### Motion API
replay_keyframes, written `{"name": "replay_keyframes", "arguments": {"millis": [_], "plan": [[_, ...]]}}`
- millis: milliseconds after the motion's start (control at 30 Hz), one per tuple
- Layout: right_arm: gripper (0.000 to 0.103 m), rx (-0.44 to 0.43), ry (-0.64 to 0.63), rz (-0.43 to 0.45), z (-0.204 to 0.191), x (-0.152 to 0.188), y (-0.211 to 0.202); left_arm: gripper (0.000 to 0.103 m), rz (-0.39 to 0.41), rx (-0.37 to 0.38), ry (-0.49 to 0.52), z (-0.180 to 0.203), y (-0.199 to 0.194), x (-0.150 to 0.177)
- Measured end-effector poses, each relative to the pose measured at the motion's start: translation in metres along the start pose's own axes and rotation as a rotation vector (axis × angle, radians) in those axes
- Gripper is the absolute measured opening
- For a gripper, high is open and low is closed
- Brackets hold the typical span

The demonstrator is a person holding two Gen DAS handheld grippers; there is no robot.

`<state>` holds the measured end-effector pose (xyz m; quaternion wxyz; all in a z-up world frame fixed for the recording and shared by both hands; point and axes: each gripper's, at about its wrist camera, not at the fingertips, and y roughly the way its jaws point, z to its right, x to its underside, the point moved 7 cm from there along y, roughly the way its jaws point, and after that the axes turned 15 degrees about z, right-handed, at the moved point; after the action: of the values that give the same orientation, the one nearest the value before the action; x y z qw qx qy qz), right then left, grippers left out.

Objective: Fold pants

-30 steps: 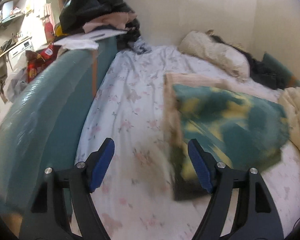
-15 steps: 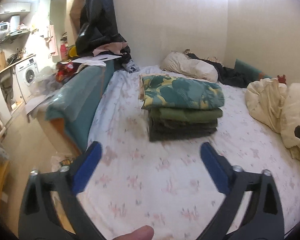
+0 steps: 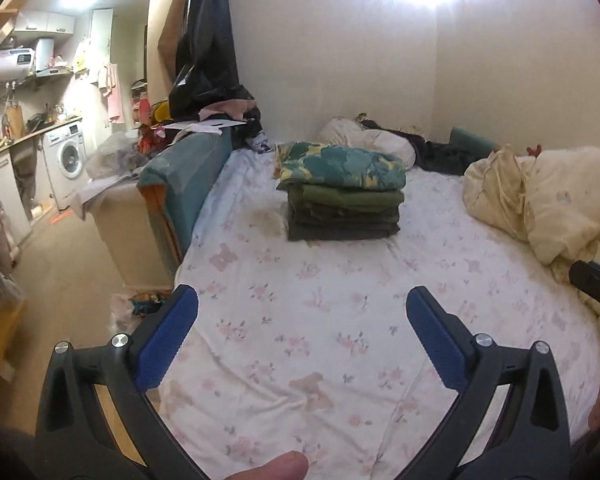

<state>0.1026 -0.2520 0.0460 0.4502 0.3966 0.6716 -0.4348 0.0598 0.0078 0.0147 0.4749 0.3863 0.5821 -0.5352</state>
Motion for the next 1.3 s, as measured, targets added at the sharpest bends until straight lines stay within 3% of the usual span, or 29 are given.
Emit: {"name": "replay_keyframes", "arguments": {"millis": [167, 233, 333, 400, 533, 800, 1300], "plan": [[0.103, 0.011, -0.06, 0.019, -0.013, 0.021, -0.014, 0.103, -0.009, -0.025, -0.053, -0.006, -0.013, 0.018], [0.103, 0.022, -0.069, 0.026, -0.016, 0.026, -0.017, 0.103, 0.028, 0.001, -0.033, -0.004, -0.018, 0.025], [0.103, 0.039, -0.134, 0.09, -0.028, 0.03, -0.024, 0.103, 0.037, -0.039, -0.014, -0.005, -0.016, 0.036], [0.103, 0.032, -0.137, 0.075, -0.032, 0.035, -0.02, 0.103, 0.015, -0.037, -0.058, -0.007, -0.013, 0.041], [0.103, 0.055, -0.142, 0.064, -0.032, 0.04, -0.012, 0.103, 0.025, -0.041, 0.009, -0.002, -0.014, 0.041], [0.103, 0.085, -0.12, 0.041, -0.024, 0.048, -0.005, 0.103, 0.018, -0.028, -0.023, -0.003, -0.01, 0.041], [0.103, 0.065, -0.13, 0.038, -0.026, 0.048, -0.003, 0.103, 0.04, -0.018, 0.012, 0.004, -0.013, 0.038]]}}
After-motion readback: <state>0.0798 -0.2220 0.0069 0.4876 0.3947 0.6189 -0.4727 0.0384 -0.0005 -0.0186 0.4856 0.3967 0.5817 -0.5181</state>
